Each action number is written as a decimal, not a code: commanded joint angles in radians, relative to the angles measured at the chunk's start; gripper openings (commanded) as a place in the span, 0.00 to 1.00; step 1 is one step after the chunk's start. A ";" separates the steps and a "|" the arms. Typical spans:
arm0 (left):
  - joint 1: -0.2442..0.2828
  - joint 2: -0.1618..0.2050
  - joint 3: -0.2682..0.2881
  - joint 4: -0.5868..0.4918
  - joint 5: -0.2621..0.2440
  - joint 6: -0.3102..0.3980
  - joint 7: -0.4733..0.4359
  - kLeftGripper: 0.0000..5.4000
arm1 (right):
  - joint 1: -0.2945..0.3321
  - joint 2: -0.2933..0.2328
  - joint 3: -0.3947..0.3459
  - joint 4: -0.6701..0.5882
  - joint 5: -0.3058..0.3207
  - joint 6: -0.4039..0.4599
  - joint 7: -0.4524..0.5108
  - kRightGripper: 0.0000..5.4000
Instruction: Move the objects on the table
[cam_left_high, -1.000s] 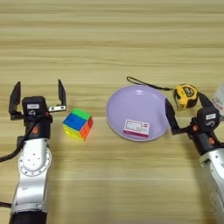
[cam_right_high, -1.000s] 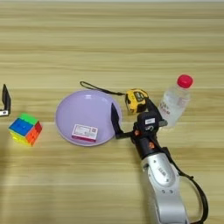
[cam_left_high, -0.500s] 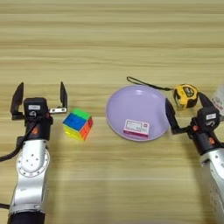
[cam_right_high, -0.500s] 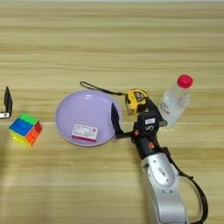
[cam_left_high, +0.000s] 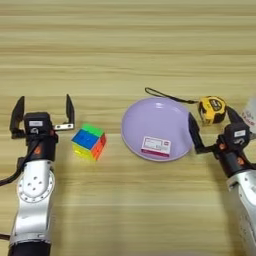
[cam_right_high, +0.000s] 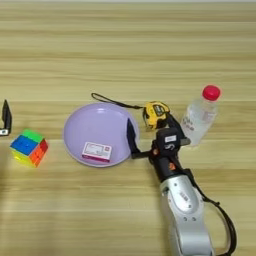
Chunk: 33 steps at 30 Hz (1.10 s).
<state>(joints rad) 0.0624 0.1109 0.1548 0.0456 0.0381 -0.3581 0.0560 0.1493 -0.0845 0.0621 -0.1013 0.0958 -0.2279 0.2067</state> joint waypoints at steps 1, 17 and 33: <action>-0.014 -0.005 0.008 0.001 -0.005 0.010 0.011 1.00 | -0.057 -0.026 0.045 -0.012 -0.010 0.039 0.059 1.00; -0.034 -0.006 0.051 0.024 -0.007 0.020 0.052 1.00 | -0.193 -0.022 0.240 -0.032 0.105 0.267 0.322 1.00; -0.037 -0.004 0.057 0.022 -0.005 0.019 0.052 1.00 | -0.335 0.095 0.425 0.092 0.041 0.361 0.358 1.00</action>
<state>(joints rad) 0.0331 0.0999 0.2095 0.0640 0.0342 -0.3539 0.1044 -0.1486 -0.0132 0.4566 -0.0424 0.1821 0.1220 0.5881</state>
